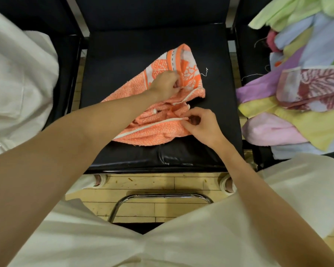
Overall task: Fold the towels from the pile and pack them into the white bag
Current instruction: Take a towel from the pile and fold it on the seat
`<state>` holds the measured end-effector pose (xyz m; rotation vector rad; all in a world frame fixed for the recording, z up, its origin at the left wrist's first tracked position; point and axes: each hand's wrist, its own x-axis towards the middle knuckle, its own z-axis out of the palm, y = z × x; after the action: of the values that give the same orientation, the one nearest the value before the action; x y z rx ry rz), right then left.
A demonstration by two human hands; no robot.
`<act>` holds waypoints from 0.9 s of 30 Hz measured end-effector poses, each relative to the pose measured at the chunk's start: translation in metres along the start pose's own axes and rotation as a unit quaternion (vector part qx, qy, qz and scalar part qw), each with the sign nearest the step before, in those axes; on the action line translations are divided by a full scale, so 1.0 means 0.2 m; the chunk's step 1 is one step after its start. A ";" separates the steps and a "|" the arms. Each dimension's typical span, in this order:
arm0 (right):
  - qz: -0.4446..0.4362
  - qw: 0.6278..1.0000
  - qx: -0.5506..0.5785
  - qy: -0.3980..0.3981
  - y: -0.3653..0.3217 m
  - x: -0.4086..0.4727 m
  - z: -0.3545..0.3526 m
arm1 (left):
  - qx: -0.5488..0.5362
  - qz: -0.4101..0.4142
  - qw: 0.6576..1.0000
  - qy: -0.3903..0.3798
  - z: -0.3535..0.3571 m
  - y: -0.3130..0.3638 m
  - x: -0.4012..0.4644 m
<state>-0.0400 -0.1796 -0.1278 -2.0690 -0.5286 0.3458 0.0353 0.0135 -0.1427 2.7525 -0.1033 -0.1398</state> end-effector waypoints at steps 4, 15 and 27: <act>-0.009 0.999 -0.019 0.041 0.00 -0.01 0.00 | -0.114 -0.056 0.990 0.057 -0.04 0.00 -0.02; -0.034 0.990 0.034 0.135 -0.25 0.11 -0.05 | -0.305 -0.009 0.948 0.091 -0.40 0.07 -0.36; -0.071 0.985 -0.110 0.113 -0.35 0.23 -0.05 | -0.316 0.005 0.944 0.096 -0.48 0.08 -0.43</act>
<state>-0.0129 -0.1315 -0.0647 -2.2324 -0.5928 -0.0342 -0.0398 0.0418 -0.0411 2.1083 -0.0138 0.0885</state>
